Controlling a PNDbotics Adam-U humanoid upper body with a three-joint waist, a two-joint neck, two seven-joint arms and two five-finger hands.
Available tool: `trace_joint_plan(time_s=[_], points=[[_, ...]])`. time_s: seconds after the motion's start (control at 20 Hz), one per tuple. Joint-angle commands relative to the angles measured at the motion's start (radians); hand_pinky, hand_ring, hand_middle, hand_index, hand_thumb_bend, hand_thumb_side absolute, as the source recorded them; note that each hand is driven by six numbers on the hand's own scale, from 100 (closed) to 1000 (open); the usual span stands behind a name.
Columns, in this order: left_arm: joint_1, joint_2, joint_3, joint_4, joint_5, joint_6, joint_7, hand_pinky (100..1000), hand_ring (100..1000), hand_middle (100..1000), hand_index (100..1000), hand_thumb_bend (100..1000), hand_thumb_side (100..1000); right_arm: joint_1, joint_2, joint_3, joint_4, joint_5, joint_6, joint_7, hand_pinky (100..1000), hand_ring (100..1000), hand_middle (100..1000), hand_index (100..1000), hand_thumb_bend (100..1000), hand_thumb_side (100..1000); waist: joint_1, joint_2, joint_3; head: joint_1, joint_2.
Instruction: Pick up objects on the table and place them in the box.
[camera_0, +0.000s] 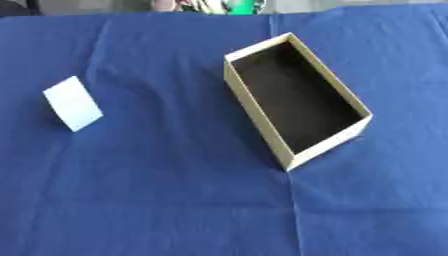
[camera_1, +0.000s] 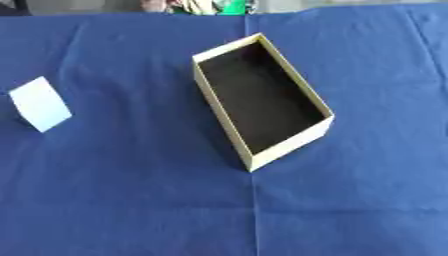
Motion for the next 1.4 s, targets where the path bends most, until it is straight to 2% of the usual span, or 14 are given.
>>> trace_joint_plan(time_s=[0.05,0.25,0.5,0.85,1.2,1.25,1.3,1.4], points=[[-0.032,0.07,-0.058,0.057,-0.044,0.023,-0.041,717,843,791,892,797,822,-0.014,-0.027,-0.001,-0.011,-0.01,0.001,0.009,682,823,652,821,100,997,0.012,-0.023,-0.003,0.01,-0.011],[-0.057,0.054,-0.141,0.14,-0.095,0.03,-0.092,746,878,831,920,912,853,-0.015,-0.025,0.0,-0.011,-0.013,0.002,0.013,683,823,652,821,100,996,0.012,-0.024,-0.004,0.012,-0.011],[-0.1,0.011,-0.234,0.243,-0.134,0.013,-0.155,757,885,843,941,925,818,-0.011,-0.024,-0.002,-0.011,-0.014,0.002,0.014,683,824,651,821,100,996,0.009,-0.027,0.002,0.014,-0.001],[-0.141,-0.035,-0.275,0.384,-0.15,-0.069,-0.242,787,912,875,974,947,733,-0.009,-0.021,-0.001,-0.011,-0.013,0.003,0.015,684,825,650,822,100,996,0.007,-0.027,0.002,0.025,-0.003],[-0.18,-0.082,-0.268,0.532,-0.182,-0.158,-0.333,833,948,877,965,866,561,-0.007,-0.017,0.003,-0.011,-0.011,0.007,0.019,685,827,649,822,100,997,0.007,-0.026,0.001,0.031,-0.002],[-0.197,-0.092,-0.259,0.573,-0.192,-0.17,-0.372,831,949,879,964,851,551,-0.006,-0.016,0.005,-0.011,-0.011,0.008,0.02,685,827,649,822,100,997,0.007,-0.027,0.0,0.033,-0.001],[-0.229,-0.106,-0.236,0.627,-0.216,-0.187,-0.462,829,952,883,964,835,541,-0.004,-0.015,0.006,-0.011,-0.011,0.01,0.021,686,827,648,823,100,997,0.006,-0.028,0.0,0.032,0.001],[-0.286,-0.128,-0.165,0.673,-0.277,-0.216,-0.7,829,953,888,971,818,521,0.0,-0.013,0.006,-0.011,-0.009,0.012,0.023,686,828,648,823,100,997,0.006,-0.029,0.003,0.03,0.005]])
